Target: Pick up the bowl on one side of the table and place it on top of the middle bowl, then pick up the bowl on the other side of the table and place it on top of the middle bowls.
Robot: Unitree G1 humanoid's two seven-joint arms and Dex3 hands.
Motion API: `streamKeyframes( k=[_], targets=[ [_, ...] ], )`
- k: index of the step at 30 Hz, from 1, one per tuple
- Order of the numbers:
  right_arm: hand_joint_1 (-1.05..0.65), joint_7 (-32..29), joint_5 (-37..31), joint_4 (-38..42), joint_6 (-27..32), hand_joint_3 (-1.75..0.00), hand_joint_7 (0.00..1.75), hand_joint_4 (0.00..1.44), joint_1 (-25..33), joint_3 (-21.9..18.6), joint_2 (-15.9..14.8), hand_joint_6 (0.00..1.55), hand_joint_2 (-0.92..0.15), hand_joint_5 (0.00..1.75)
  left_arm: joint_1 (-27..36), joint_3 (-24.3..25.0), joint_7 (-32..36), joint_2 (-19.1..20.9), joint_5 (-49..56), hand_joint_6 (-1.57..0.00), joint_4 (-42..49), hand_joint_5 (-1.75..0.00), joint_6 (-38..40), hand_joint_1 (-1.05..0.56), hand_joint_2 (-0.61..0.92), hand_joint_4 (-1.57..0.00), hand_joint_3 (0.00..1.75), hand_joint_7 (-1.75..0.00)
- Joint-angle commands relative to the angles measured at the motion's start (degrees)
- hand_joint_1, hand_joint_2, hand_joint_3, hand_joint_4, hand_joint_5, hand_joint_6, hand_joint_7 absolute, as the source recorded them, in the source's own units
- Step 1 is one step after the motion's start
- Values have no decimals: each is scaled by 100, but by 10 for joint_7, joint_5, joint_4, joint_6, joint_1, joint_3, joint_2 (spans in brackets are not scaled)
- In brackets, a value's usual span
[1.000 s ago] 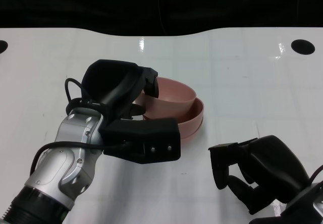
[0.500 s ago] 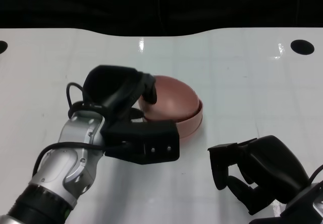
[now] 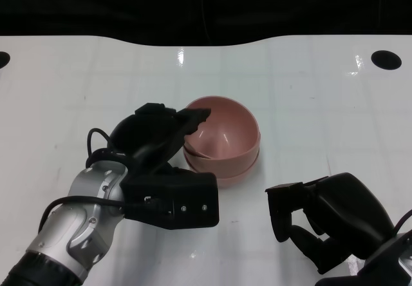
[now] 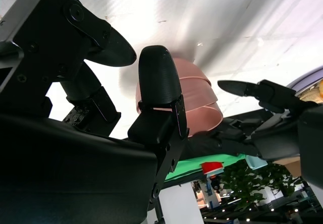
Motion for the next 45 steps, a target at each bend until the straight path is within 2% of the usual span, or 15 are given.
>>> streamKeyframes(
  k=[1, 4, 6, 12, 19, 25, 26, 30, 33, 37, 38, 39, 41, 43, 45],
  targets=[
    [-7, 4, 0, -5, 3, -147, 156, 100, 2, -1, -7, 85, -14, 175, 7, 4, -13, 10, -5, -15, -9, -27, 8, -77, 92, 0, 32, -1],
    [-7, 6, 4, -6, 3, -148, 158, 100, 2, -2, -7, 85, -15, 175, 48, 41, -61, 44, -31, -12, -125, -18, 22, -82, 92, 0, 33, -1],
    [-6, 5, 2, -5, 2, -148, 159, 101, 2, -1, -6, 85, -15, 175, 66, 54, -76, 56, -37, -10, -164, -14, 27, -82, 92, 0, 33, 0],
    [-6, 4, 1, -5, 2, -149, 159, 101, 2, -1, -6, 85, -15, 175, 78, 62, -89, 63, -40, -8, -189, -13, 33, -81, 92, 0, 33, 0],
    [-5, 11, 7, -14, 5, -150, 155, 101, 6, -5, -7, 86, -13, 175, 181, 131, -49, 81, -105, -16, -255, -20, -39, -74, 92, -7, 28, -3],
    [-5, 12, 9, -14, 5, -150, 151, 101, 6, -6, -7, 88, -12, 175, 193, 141, -45, 79, -110, -17, -255, -22, -57, -74, 92, -7, 29, -4],
    [-5, 13, 11, -15, 6, -150, 151, 101, 7, -9, -8, 88, -12, 175, 228, 156, -31, 76, -125, -17, -271, -22, -74, -74, 92, -7, 29, -4],
    [-7, 17, 21, -19, 8, -147, 143, 98, 9, -16, -8, 88, -13, 175, 308, 187, 1, 70, -155, -28, -307, -33, -115, -51, 92, -20, 34, -8],
    [-7, 25, 34, -24, 12, -145, 137, 97, 12, -21, -6, 89, -14, 175, 339, 199, 15, 62, -167, -33, -318, -38, -135, -45, 92, -26, 34, -10],
    [-9, 38, 46, -34, 22, -140, 125, 95, 13, -24, -8, 90, -18, 175, 369, 207, 26, 47, -176, -45, -335, -72, -142, -40, 92, -27, 33, -10],
    [-9, 44, 50, -38, 28, -140, 125, 95, 14, -26, -7, 90, -18, 175, 379, 210, 26, 41, -183, -46, -343, -75, -140, -39, 92, -26, 33, -9],
    [-9, 48, 53, -41, 33, -138, 121, 93, 14, -27, -6, 90, -19, 175, 386, 212, 24, 37, -188, -51, -348, -89, -138, -37, 92, -27, 32, -15],
    [-10, 64, 69, -49, 48, -137, 118, 93, 14, -31, -5, 91, -20, 175, 403, 219, 9, 23, -229, -58, -362, -103, -128, -32, 92, -30, 30, -24],
    [-11, 75, 78, -55, 57, -137, 116, 92, 14, -34, -6, 91, -21, 175, 413, 225, -7, 17, -266, -51, -371, -118, -116, -25, 92, -37, 29, -63],
    [-12, 88, 85, -64, 74, -138, 115, 90, 16, -36, -4, 90, -22, 175, 422, 234, -23, 20, -297, -54, -376, -120, -105, -23, 92, -48, 30, -82]
  ],
)
